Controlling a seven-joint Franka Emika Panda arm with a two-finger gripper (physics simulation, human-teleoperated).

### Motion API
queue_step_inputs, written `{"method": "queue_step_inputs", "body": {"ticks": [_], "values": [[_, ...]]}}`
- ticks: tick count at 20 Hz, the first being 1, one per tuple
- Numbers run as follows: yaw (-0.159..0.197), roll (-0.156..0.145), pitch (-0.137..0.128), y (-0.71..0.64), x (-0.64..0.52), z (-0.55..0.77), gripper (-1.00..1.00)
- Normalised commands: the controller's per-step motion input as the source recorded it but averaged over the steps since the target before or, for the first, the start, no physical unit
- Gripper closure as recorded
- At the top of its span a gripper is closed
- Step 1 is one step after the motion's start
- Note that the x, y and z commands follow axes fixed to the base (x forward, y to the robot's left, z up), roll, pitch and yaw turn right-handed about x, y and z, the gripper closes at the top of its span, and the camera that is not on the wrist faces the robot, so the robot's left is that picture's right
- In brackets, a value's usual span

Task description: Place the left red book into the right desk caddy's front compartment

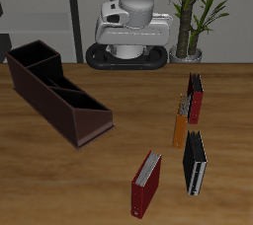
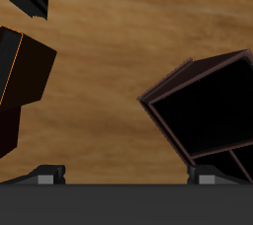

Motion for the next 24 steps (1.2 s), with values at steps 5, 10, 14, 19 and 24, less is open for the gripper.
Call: {"method": "queue_step_inputs", "body": {"ticks": [5,10,14,19,24], "values": [[-0.050,-0.006,-0.020,0.35,-0.20,-0.22,-1.00],[-0.001,0.063,-0.061,0.71,-0.41,-0.22,-1.00],[-0.006,-0.007,-0.068,0.62,-0.29,-0.13,-1.00],[-0.019,-0.016,-0.022,0.55,-0.16,-0.15,-1.00],[0.017,-0.012,0.010,0.45,0.04,-0.15,-1.00]]}}
